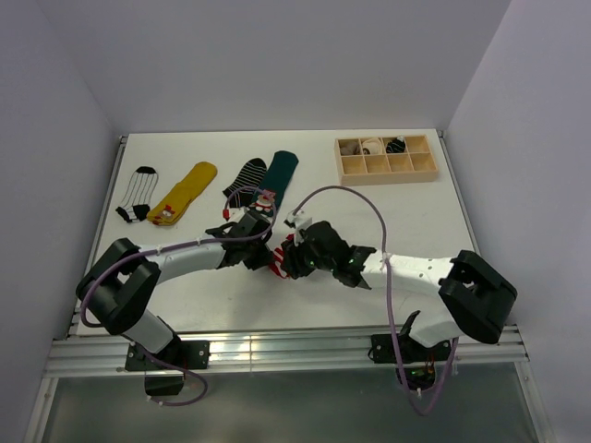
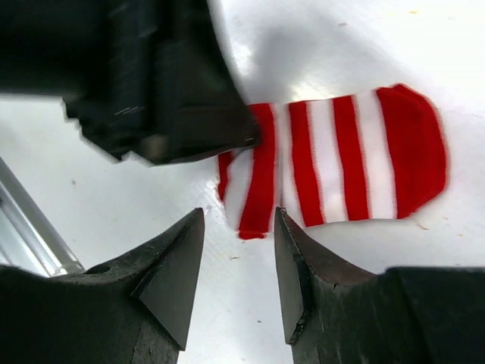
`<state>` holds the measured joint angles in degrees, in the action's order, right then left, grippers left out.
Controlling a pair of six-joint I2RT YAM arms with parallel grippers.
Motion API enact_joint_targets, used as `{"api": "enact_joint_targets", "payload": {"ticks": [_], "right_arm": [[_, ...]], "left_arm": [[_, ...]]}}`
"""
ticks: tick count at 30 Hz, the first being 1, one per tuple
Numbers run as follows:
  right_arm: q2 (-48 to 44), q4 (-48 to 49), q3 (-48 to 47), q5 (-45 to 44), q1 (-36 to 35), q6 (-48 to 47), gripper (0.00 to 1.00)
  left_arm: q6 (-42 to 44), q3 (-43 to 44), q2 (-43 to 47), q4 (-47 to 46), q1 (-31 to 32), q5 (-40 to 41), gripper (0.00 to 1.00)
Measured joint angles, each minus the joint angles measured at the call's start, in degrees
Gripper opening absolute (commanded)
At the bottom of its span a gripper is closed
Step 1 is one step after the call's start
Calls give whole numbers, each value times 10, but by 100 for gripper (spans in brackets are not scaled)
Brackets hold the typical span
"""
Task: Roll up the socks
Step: Roll the sock at the center of the board.
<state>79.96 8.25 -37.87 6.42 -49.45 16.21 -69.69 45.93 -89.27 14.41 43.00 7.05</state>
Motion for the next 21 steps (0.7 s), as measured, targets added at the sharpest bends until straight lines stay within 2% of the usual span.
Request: {"api": "enact_joint_targets", "payload": {"ticks": [8, 16, 19, 21], "right_arm": [[39, 15, -2, -167, -107, -55, 50], [118, 17, -25, -244, -163, -87, 49], [137, 18, -34, -264, -168, -95, 37], [143, 21, -35, -271, -168, -99, 21]], "left_arm": [[13, 23, -10, 34, 1, -2, 29], [14, 27, -14, 41, 1, -3, 29], [14, 27, -14, 40, 1, -4, 30], [14, 27, -14, 40, 0, -4, 32]]}}
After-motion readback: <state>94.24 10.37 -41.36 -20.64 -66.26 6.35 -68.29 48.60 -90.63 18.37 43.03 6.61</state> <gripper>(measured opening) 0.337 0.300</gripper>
